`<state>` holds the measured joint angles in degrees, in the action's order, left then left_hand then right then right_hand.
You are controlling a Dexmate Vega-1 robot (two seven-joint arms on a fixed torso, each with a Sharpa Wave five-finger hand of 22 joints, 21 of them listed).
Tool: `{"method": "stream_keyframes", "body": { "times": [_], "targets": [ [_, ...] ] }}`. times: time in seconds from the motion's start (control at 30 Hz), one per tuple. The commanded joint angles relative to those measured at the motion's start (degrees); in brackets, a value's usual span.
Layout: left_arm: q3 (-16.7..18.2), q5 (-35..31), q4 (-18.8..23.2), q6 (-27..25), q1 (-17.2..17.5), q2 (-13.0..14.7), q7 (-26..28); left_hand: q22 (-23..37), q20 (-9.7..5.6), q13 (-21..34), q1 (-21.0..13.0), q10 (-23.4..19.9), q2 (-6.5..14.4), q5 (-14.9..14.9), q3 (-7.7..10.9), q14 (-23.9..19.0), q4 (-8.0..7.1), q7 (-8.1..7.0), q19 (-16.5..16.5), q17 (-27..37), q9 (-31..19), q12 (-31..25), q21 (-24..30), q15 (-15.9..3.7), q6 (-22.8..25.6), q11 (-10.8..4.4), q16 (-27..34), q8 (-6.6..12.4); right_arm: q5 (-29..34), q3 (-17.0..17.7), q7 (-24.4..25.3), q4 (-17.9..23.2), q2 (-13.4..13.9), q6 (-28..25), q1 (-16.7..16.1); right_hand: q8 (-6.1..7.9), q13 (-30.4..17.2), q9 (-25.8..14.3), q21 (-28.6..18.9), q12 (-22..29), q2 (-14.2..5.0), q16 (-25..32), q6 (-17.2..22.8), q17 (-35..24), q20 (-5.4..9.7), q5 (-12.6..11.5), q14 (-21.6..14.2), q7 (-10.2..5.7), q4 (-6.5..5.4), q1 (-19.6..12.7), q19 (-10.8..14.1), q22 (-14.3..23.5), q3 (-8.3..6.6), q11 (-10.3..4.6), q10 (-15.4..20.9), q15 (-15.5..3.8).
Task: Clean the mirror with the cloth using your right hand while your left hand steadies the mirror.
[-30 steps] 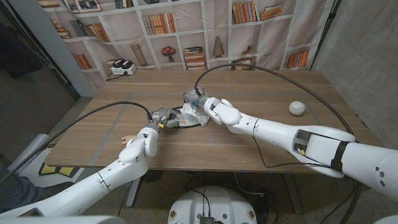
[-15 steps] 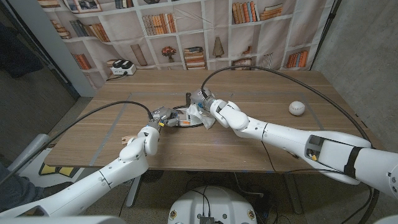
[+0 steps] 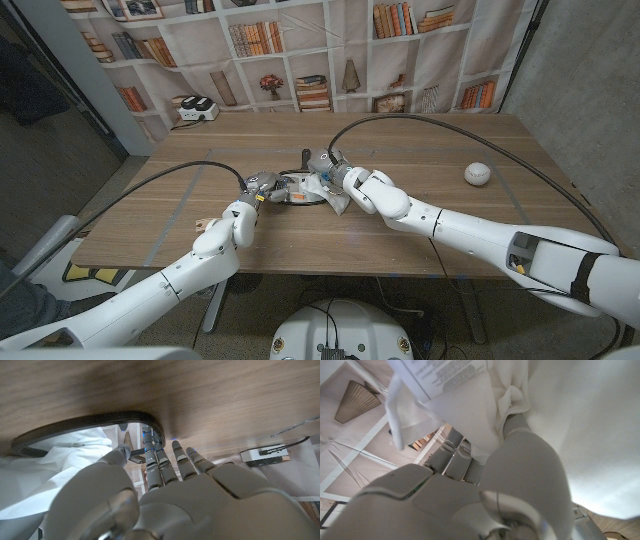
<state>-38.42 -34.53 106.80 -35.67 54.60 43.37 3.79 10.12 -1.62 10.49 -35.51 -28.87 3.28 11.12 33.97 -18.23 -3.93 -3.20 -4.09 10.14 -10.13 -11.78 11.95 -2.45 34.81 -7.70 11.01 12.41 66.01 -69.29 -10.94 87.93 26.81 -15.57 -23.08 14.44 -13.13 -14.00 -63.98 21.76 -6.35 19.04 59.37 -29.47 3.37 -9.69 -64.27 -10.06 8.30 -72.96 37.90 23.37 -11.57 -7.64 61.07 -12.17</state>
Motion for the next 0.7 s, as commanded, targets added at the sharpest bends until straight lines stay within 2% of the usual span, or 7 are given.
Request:
{"method": "stream_keyframes", "body": {
  "times": [0.03,0.17,0.33,0.7],
  "targets": [
    [-0.36,-0.51,0.68,0.01,-0.53,0.31,-0.83,0.20,0.15,0.17,0.06,-0.36,0.05,-0.11,0.35,-0.53,0.14,0.79,-0.66,-0.02,-0.25,0.18,0.19,-3.80,2.53,0.13,-0.01,0.29,1.27,1.34,1.56,4.05,1.11,5.20,-2.79,0.29,-7.74,-0.03,-0.36,0.31,-0.23,-0.42,2.38,-0.19,8.90,-0.44,0.42,-1.63,-0.04,0.48,-0.34,0.03,-0.27,-2.87,3.37,-1.49],
    [-0.44,-0.66,0.76,-0.16,-0.63,0.43,-1.09,0.20,0.27,0.17,0.08,-0.40,0.06,-0.16,0.44,-0.62,0.19,0.75,-0.61,-0.02,-0.25,0.19,0.15,-3.79,2.53,0.20,-0.01,0.23,2.08,1.59,2.13,4.41,0.97,6.73,-3.25,0.28,-7.75,0.00,-0.50,0.22,-0.21,-0.47,2.41,-0.23,8.90,-0.45,0.46,-1.63,-0.01,0.46,-0.39,-0.04,-0.31,-2.86,3.32,-1.51],
    [-0.44,-0.80,1.07,-0.13,-0.46,0.55,-0.93,0.19,0.24,0.17,0.09,-0.45,0.07,-0.20,0.57,-0.58,0.26,0.68,-0.61,-0.02,-0.26,0.21,0.13,-3.78,2.54,0.15,-0.07,0.16,1.47,2.27,2.46,2.40,-0.48,8.33,-2.90,0.25,-7.78,0.02,-0.60,0.17,-0.20,-0.51,2.41,-0.27,8.87,-0.46,0.49,-1.63,0.01,0.45,-0.47,-0.13,-0.35,-2.86,3.31,-1.52],
    [-0.10,-1.26,2.47,-1.76,0.75,0.78,-0.55,0.19,0.18,0.17,0.17,-1.58,0.07,-0.35,1.16,-0.92,0.63,0.11,-0.71,-0.02,-0.24,-0.01,0.07,-4.05,4.16,-0.37,-0.09,0.42,0.43,1.84,2.96,-8.73,-5.37,5.93,0.52,0.23,-7.92,0.11,-1.43,0.08,-0.21,-0.35,2.57,-0.53,8.92,-0.47,0.01,-1.64,0.02,0.48,-0.53,-0.25,-0.43,-2.85,3.55,-1.46]
  ]
}}
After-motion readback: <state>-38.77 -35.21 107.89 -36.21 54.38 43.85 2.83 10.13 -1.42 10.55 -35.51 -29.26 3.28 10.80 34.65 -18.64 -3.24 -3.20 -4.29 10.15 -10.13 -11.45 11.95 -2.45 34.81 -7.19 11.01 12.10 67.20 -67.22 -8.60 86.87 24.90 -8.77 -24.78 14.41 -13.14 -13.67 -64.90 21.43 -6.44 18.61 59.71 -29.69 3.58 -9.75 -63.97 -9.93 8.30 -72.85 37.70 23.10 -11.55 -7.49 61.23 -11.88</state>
